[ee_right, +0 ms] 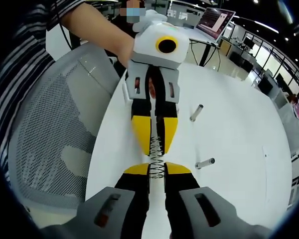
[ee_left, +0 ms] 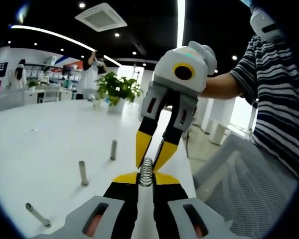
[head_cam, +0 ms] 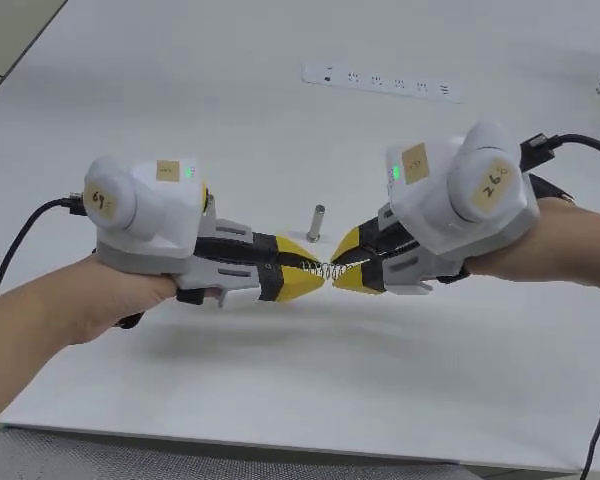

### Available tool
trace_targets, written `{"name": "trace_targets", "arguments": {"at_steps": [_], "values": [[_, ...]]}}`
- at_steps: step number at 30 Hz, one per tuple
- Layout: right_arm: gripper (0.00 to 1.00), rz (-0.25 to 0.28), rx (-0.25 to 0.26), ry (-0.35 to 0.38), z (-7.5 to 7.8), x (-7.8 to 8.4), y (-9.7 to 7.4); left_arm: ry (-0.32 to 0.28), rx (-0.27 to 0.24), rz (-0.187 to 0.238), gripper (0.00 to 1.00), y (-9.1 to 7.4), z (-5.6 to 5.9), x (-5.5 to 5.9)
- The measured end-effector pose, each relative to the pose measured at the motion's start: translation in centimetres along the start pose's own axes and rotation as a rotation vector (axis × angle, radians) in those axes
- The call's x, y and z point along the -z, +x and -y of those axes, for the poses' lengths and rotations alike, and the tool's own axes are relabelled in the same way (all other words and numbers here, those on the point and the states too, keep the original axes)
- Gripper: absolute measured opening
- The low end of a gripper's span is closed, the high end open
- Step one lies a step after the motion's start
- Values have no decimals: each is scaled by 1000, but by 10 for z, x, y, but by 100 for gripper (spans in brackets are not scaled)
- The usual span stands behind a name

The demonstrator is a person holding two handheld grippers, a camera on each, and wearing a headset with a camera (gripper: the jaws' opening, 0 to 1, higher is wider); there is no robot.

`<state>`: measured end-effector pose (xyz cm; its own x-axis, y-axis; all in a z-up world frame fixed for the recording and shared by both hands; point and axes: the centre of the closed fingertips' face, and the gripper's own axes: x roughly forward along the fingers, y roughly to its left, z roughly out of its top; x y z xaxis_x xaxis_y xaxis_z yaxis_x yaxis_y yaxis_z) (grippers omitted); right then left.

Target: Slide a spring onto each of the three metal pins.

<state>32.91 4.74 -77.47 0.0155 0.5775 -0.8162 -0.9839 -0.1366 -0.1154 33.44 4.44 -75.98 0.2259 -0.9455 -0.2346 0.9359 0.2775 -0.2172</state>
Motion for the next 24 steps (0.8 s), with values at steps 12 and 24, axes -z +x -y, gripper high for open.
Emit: {"name": "trace_targets", "arguments": {"at_steps": [12, 24], "values": [[8, 7, -3, -14, -5, 1, 1, -5, 14, -14, 2, 1, 5, 3], [11, 0, -9, -22, -7, 4, 2, -16, 27, -21, 2, 3, 7, 6]]}}
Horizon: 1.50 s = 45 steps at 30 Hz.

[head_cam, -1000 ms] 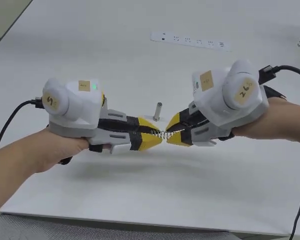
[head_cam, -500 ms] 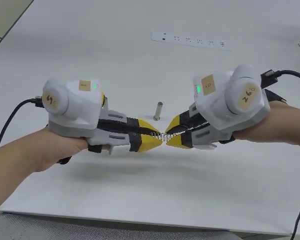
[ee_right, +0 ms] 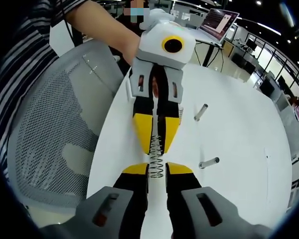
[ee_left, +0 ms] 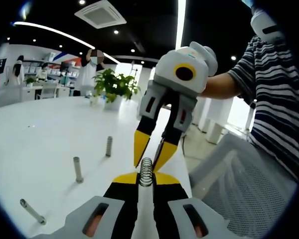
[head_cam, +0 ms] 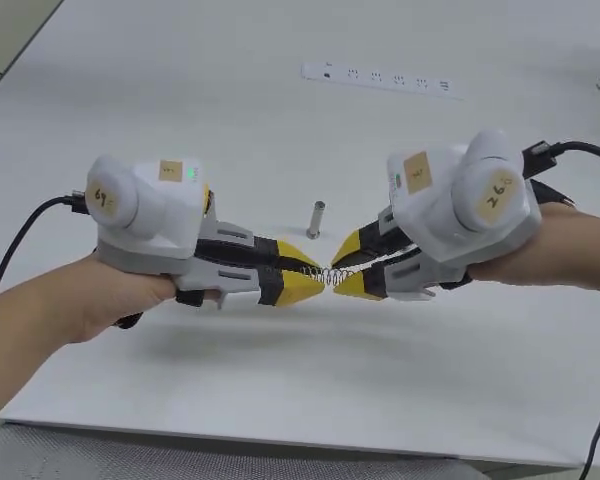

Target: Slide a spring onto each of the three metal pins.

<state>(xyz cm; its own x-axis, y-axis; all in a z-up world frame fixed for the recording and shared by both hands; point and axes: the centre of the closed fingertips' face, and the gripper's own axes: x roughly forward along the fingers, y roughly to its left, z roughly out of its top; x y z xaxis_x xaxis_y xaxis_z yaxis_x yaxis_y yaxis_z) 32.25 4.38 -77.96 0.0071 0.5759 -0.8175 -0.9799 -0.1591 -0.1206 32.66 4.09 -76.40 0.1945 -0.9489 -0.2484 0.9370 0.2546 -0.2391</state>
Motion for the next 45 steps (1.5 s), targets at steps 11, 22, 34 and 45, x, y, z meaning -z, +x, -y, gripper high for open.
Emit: {"name": "trace_targets", "arguments": {"at_steps": [11, 22, 34, 45], "values": [[13, -5, 11, 16, -1, 10, 1, -3, 2, -2, 2, -3, 0, 0], [8, -2, 3, -8, -5, 8, 1, -6, 11, -9, 2, -3, 3, 1], [7, -6, 2, -62, -2, 0, -6, -10, 6, -27, 2, -5, 3, 8], [7, -3, -22, -110, -1, -15, -13, 10, 4, -52, 2, -3, 3, 13]]}}
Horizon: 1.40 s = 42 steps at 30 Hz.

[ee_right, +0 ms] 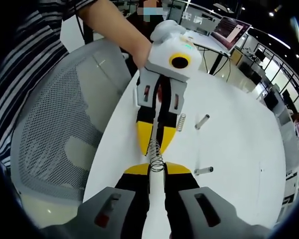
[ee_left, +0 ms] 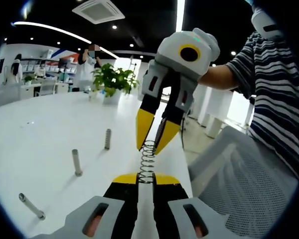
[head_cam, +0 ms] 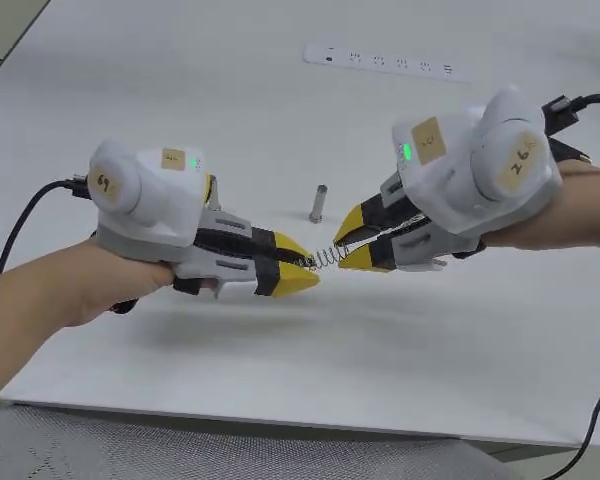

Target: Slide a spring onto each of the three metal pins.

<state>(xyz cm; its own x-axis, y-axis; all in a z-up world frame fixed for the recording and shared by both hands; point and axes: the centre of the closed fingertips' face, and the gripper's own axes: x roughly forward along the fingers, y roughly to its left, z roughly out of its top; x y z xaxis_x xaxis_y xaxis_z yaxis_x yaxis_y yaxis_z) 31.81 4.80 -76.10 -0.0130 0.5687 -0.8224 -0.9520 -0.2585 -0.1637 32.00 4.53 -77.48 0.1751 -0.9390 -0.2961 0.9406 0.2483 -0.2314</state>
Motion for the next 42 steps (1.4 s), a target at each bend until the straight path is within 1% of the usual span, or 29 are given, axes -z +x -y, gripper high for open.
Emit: {"name": "trace_targets", "arguments": {"at_steps": [6, 9, 13, 17, 22, 26, 34, 36, 38, 42], "values": [[7, 8, -15, -1, -1, -5, -1, 6, 3, -8, 2, 0, 1, 2], [7, 25, -24, 15, -1, -10, -2, 7, 3, -9, 2, 1, 2, 2], [7, 28, -31, 20, -1, -12, -2, 12, 3, -13, 2, 2, 2, 2], [7, 54, -38, 42, 0, -17, -3, 14, 5, -15, 2, 3, 2, 2], [7, 45, -40, 37, 1, -17, -1, 17, 2, -23, 2, 4, 1, 3], [7, 51, -43, 38, 1, -22, -1, 19, 1, -26, 2, 5, 1, 2], [7, 37, -39, 29, 2, -25, -2, 25, -5, -30, 2, 6, -1, 1], [8, 34, -39, 23, 2, -26, -2, 27, -5, -32, 2, 6, 0, 1], [8, 45, -42, 32, 1, -30, -2, 28, -2, -28, 2, 7, 0, 0], [8, 35, -42, 18, 0, -31, -1, 33, -4, -34, 2, 8, 0, 0]]}}
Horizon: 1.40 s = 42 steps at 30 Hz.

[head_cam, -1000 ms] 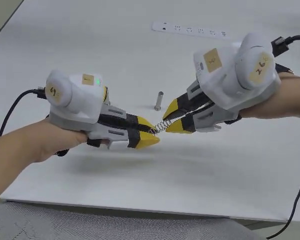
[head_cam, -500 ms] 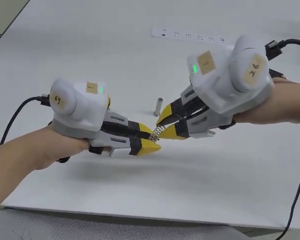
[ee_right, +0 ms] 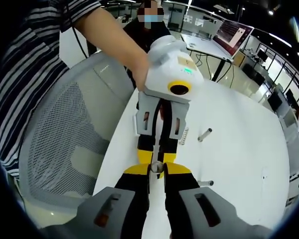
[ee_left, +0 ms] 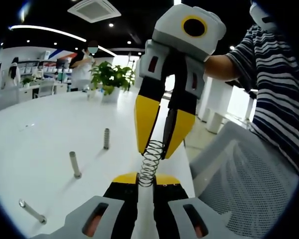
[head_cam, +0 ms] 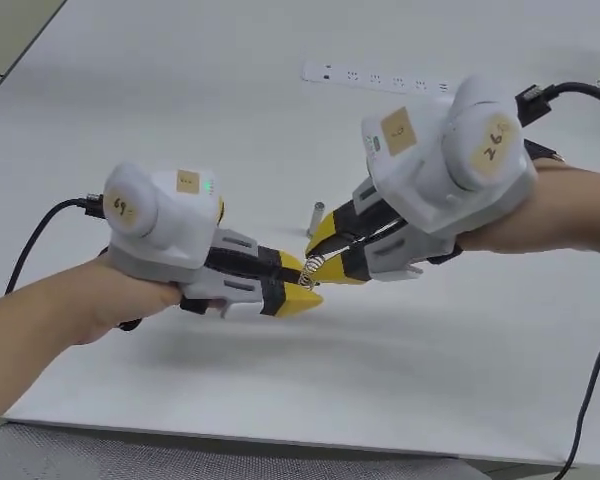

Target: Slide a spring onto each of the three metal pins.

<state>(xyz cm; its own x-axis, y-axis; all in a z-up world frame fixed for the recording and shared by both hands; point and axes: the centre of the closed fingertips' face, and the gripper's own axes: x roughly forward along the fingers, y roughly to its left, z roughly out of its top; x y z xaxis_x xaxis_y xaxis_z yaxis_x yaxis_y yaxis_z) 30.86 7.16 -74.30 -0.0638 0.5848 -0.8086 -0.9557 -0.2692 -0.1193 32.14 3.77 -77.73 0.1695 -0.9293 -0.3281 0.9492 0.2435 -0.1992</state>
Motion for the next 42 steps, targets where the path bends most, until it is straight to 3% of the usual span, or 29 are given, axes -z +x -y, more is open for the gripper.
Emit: {"name": "trace_targets", "arguments": {"at_steps": [10, 17, 21, 42], "values": [[8, 8, 17, 2, 2, -2, 3, 11, -13, -7, 2, -2, -1, 1], [7, 15, 9, 17, -1, -9, 6, 17, 3, -3, 2, 1, 5, 0], [7, 7, 20, -6, -1, -9, 7, 12, -9, 2, 2, -1, 2, -1], [7, 42, 35, 29, 1, -12, 7, 2, -40, -9, 4, -6, 0, 0]]}}
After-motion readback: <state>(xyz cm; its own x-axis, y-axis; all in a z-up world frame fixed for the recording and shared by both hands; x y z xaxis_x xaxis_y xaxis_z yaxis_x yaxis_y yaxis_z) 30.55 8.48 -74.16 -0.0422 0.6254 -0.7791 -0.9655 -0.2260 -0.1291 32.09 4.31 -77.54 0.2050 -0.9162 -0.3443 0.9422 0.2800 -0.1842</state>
